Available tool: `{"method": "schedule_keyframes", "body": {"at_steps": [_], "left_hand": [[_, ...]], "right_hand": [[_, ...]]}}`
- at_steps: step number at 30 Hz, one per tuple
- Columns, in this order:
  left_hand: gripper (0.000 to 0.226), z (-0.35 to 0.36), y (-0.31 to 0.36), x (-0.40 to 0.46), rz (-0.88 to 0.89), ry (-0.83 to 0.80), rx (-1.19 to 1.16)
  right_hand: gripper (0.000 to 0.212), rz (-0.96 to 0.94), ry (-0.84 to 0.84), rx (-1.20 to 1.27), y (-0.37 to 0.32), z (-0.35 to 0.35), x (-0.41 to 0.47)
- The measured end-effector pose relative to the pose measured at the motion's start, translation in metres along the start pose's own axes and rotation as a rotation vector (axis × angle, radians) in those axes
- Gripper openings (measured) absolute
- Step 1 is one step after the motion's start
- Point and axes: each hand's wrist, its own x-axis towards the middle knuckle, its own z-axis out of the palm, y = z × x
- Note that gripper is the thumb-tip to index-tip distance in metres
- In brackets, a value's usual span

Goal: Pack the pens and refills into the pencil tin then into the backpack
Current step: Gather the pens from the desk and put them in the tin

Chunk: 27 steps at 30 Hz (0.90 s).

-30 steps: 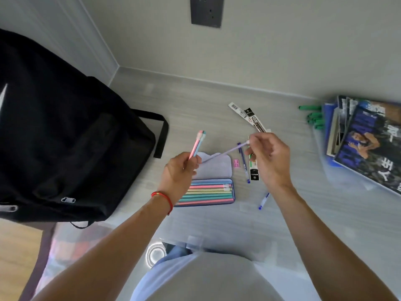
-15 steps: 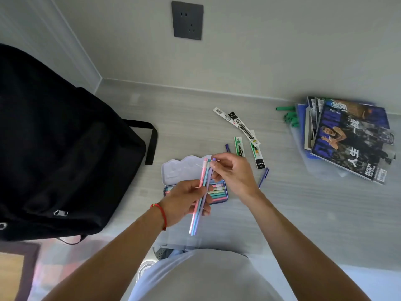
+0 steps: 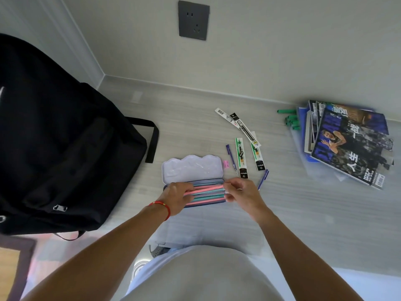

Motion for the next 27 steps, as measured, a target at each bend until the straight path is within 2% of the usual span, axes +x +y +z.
{"method": "schedule_keyframes", "body": {"at_steps": [12,17,21,25,27], "left_hand": [[0.018,0.023,-0.017,-0.011,0.035,0.277,-0.03],[0.018,0.026,-0.024,-0.015,0.06,0.298,0.03],[0.02,0.027,-0.028,-0.017,0.128,0.329,0.109],[0.029,0.025,-0.031,-0.021,0.201,0.361,0.158],[0.031,0.023,-0.032,-0.022,0.209,0.375,0.183]], "right_hand": [[0.004,-0.079,0.035,-0.187,0.007,0.006,-0.006],[0.004,-0.088,0.006,-0.202,0.008,0.005,-0.007],[0.013,-0.123,0.006,-0.25,0.008,0.002,-0.007],[0.023,-0.312,0.031,-0.526,0.008,-0.002,-0.006],[0.026,-0.393,-0.014,-0.649,0.006,-0.001,-0.006]]}}
